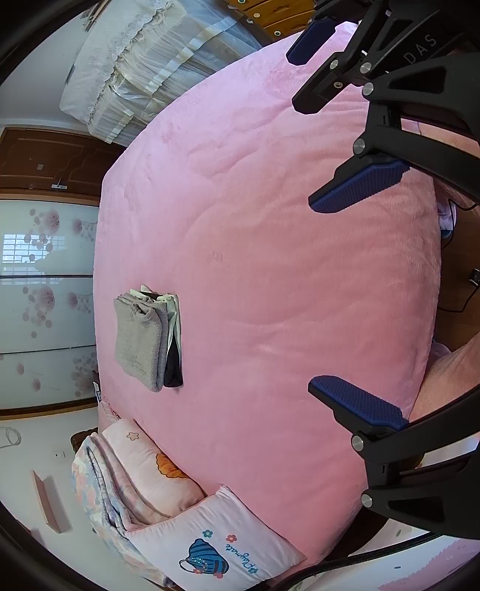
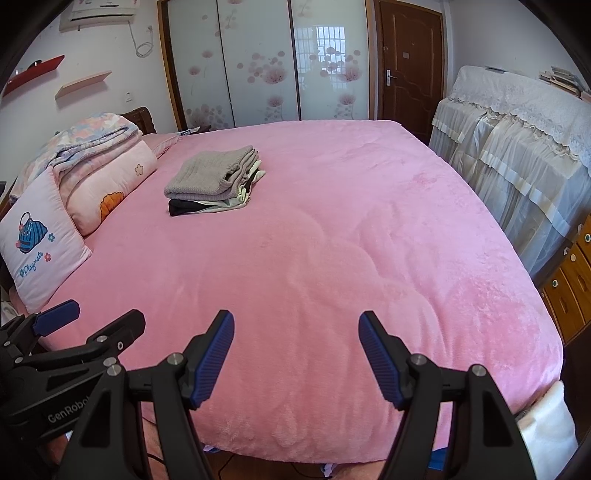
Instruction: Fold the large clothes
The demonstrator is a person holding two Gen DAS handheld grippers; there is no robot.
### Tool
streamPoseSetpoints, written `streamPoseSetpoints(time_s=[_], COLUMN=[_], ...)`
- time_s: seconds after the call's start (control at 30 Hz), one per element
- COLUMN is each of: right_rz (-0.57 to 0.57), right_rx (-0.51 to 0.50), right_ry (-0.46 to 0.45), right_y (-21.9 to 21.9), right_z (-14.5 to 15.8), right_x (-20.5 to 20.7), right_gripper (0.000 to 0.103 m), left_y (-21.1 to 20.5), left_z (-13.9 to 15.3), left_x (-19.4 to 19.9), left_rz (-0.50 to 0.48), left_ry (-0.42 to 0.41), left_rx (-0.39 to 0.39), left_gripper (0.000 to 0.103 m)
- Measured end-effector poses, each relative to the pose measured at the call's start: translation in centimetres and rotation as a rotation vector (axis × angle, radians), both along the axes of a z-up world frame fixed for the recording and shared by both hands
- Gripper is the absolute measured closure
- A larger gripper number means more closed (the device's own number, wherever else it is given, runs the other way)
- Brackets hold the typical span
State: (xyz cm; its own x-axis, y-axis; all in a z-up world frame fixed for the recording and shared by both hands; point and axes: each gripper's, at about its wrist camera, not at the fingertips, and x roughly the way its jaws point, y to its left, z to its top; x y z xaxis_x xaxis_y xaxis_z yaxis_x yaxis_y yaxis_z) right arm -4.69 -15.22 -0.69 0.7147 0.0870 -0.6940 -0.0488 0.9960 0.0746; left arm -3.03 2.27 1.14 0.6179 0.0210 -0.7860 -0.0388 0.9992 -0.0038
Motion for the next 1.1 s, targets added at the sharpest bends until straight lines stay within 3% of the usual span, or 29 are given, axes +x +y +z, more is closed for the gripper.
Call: streamPoseSetpoints(time_s=[1.1], right_rz=[0.000], right_rx=[0.000], right_ry=[0.007], right_y=[-0.20], right_z=[-0.15], right_x=[-0.10], right_gripper=[0.033], left_y=[-0.01], left_z=[-0.27], left_x=[-0.12], left_rz=[-0.009], left_ry=[0.007], left_rx=[0.019], left_gripper=[0.016])
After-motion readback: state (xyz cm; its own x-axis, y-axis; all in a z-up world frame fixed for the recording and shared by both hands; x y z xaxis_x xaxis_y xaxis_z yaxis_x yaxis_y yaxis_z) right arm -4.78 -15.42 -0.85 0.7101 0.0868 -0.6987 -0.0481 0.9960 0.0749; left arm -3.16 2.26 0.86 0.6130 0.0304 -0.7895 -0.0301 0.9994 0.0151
